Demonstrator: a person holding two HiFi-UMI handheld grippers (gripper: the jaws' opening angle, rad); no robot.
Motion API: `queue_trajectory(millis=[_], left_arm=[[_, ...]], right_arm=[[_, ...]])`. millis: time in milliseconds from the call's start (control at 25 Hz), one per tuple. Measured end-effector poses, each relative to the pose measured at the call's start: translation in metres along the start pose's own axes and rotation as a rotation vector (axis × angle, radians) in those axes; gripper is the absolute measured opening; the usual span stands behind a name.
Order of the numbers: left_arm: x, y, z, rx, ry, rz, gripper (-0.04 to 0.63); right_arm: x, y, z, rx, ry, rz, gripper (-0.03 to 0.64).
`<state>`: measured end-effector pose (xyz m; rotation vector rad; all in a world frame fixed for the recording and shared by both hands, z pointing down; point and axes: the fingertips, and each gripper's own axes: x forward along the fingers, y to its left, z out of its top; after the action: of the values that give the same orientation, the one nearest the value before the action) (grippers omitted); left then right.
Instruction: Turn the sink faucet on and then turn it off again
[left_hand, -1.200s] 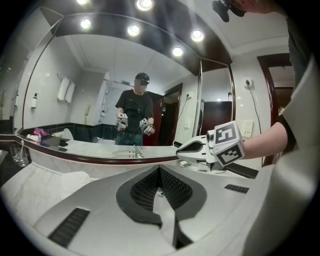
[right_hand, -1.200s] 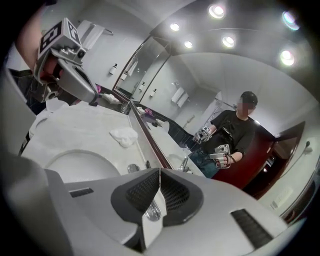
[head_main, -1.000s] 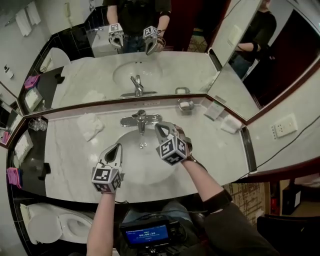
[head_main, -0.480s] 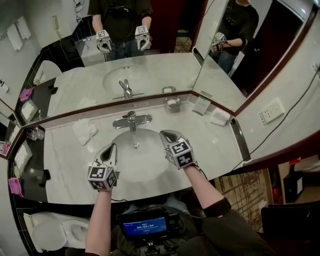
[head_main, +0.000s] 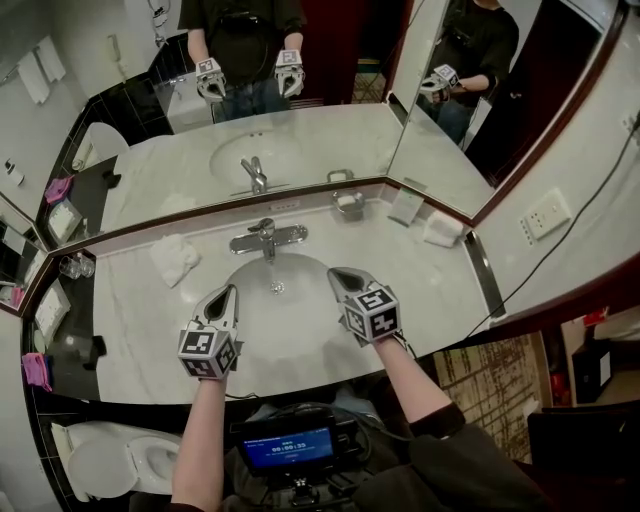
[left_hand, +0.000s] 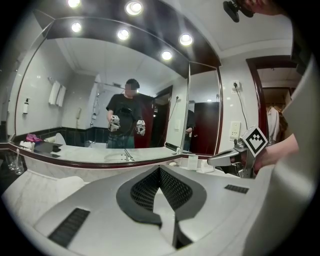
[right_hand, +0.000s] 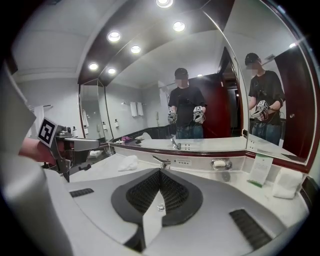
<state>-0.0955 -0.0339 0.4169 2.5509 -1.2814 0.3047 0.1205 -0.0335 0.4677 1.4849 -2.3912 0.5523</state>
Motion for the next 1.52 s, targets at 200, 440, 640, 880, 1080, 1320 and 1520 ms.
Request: queue_trajectory(millis=[200,440,640,880,1080,1320,1520], left_arm=[[-0.003,0.001,-0.004,0.004,-0.005,0.007,0.000],[-0.005,-0.001,-0.002,-0.013,0.002,0.022,0.000],[-0.004,0.001,-0.006,-0.008,0.003,0.034,0.000],[0.001,0.006,-0.010,-0.010,0.016,0.042,0.000],[0.013,0.013,-0.022,-0.009,0.036,0.044,0.000],[0.032,0.024,-0.026,-0.018,0.052,0.040,0.000],[0.044,0.037,-0.028,-0.038,0.048,0.061,0.000]], right_arm=[[-0.001,-0.001,-0.005,0.010,0.007,0.002,0.021],[0.001,0.000,-0.005,0.011,0.009,0.020,0.023],[0.009,0.000,-0.004,-0.027,0.006,0.026,0.023],[0.029,0.000,0.003,-0.190,0.027,-0.005,0.042],[0.059,0.014,0.012,-0.361,0.074,0.030,0.088],[0.115,0.025,0.010,-0.613,0.111,0.036,0.169],[0.166,0.035,0.020,-0.904,0.100,0.020,0.199]])
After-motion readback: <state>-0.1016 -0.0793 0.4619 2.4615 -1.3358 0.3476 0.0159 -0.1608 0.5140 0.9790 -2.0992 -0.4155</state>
